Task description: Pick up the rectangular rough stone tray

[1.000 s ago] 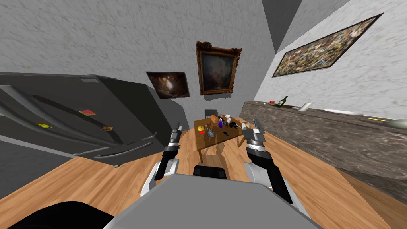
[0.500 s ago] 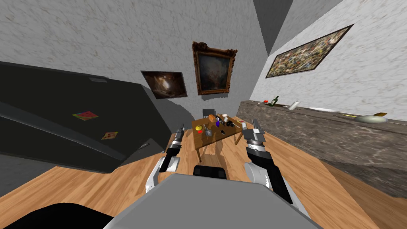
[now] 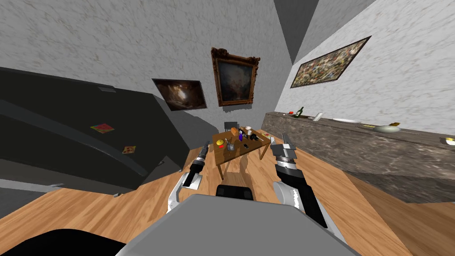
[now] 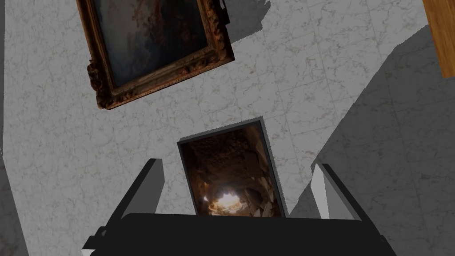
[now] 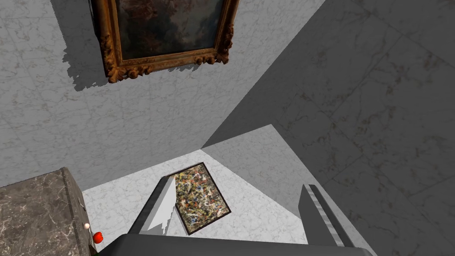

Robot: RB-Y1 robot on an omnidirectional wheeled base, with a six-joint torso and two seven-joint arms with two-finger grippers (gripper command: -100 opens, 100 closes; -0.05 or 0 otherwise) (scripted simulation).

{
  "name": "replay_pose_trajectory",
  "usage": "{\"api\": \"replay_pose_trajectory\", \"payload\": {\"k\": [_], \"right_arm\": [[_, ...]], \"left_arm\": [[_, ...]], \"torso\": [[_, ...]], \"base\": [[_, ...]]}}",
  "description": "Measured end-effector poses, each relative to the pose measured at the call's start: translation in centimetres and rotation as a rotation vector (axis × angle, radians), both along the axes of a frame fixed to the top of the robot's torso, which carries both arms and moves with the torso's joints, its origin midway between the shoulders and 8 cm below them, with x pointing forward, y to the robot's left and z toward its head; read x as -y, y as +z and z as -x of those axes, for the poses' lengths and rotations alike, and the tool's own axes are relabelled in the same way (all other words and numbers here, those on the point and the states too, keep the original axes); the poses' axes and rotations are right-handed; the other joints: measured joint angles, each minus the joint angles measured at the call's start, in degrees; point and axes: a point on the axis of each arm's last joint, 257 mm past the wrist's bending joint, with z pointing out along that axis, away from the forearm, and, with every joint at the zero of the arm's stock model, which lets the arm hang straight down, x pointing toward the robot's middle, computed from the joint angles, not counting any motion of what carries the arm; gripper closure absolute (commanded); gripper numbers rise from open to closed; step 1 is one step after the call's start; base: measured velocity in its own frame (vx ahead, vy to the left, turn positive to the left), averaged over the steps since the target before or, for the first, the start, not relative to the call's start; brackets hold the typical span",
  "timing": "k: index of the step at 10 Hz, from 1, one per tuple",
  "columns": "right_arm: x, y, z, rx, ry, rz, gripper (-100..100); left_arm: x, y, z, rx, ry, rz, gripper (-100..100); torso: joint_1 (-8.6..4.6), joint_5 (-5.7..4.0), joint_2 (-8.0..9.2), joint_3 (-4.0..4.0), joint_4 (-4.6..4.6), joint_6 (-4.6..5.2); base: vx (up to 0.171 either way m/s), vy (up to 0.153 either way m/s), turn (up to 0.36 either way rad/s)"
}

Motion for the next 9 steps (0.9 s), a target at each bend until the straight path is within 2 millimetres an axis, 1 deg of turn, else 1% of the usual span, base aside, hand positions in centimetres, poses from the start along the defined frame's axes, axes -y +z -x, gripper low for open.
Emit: {"api": "replay_pose_trajectory", "payload": {"k": [2,4,5,7,8,9], "right_arm": [[0.0,0.0,0.0,0.000,0.000,0.000,0],[0.0,0.0,0.0,0.000,0.000,0.000,0],[0.0,0.0,0.0,0.000,0.000,0.000,0],[0.0,0.0,0.0,0.000,0.000,0.000,0],[0.0,0.0,0.0,0.000,0.000,0.000,0],[0.0,0.0,0.0,0.000,0.000,0.000,0]], "left_arm": [[0.0,-2.7,-0.9,-0.075,-0.006,-0.039,-100],[0.0,-4.6,-1.4,-0.124,-0.006,-0.061,-100],[-0.4,-6.0,-1.7,-0.158,-0.006,-0.081,-100],[-0.8,-8.7,-2.8,-0.229,-0.005,-0.120,-100],[-1.3,-10.1,-3.0,-0.270,-0.001,-0.141,-100],[-1.6,-11.0,-3.2,-0.295,0.003,-0.150,-100]], "torso": [[-0.03,-0.01,0.00,0.01,0.01,0.00],[0.04,0.01,-0.10,-0.05,-0.02,0.00],[0.02,0.00,-0.10,-0.05,-0.02,0.00],[0.01,0.00,-0.09,-0.05,-0.01,0.00],[0.03,0.00,-0.13,-0.07,-0.02,-0.01],[0.09,0.01,-0.18,-0.09,-0.03,-0.03]], "base": [[-0.049,-0.044,-0.070],[-0.032,-0.040,-0.101],[-0.045,-0.046,-0.126],[-0.032,-0.044,-0.125],[-0.007,-0.024,-0.033],[0.002,-0.022,-0.082]]}}
